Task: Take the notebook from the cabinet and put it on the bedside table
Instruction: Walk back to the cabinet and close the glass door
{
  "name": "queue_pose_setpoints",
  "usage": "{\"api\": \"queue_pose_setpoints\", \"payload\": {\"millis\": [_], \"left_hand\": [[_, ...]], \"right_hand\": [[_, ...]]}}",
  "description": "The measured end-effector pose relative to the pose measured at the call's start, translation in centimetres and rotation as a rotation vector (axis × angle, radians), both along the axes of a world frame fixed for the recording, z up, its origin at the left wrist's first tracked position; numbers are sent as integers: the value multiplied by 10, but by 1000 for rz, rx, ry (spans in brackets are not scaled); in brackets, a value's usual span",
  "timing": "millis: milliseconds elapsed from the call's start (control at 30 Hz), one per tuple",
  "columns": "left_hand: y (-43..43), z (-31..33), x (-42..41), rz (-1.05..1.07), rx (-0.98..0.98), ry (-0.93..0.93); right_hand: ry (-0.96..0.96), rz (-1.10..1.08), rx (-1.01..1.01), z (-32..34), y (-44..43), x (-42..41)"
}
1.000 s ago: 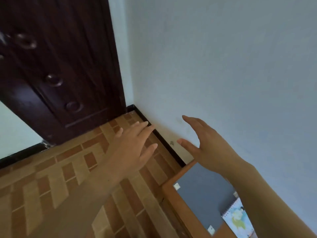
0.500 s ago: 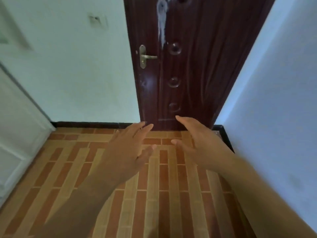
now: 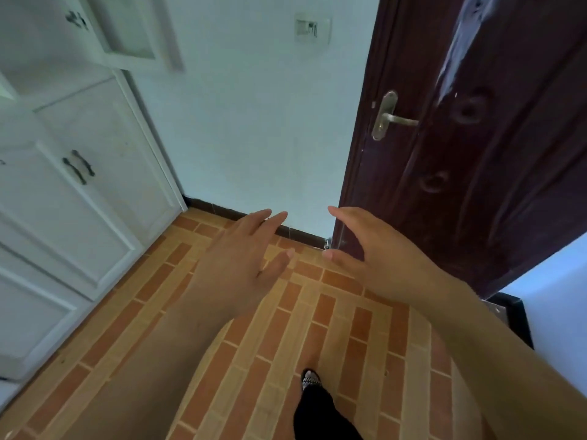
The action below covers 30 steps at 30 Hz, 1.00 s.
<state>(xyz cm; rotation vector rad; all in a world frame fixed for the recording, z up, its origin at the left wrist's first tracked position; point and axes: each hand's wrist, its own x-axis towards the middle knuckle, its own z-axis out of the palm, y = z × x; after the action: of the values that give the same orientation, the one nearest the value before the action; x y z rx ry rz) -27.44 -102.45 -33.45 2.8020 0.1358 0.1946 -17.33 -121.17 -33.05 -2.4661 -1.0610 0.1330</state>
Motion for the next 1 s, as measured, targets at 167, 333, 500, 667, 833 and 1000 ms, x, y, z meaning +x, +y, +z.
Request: {"api": "queue_pose_setpoints", "payload": {"millis": [167,333,500,667,833,1000], "left_hand": [[33,8,91,41,-4,4],[75,16,151,146,-17,-83],[117,14,168,274,-26,-82],[169,7,185,354,-53,-64],[232,-1,220,399,-61,-55],[318,-3,259,409,-40,-66]], "right_hand": [[-60,17,25,16,32,92],[-67,90,27,29,75,166],[-22,217,50,28,137,204],[-12,302,46,22,204,234],[-21,338,52,15,274,270],[-35,343,63,14,363,307]]}}
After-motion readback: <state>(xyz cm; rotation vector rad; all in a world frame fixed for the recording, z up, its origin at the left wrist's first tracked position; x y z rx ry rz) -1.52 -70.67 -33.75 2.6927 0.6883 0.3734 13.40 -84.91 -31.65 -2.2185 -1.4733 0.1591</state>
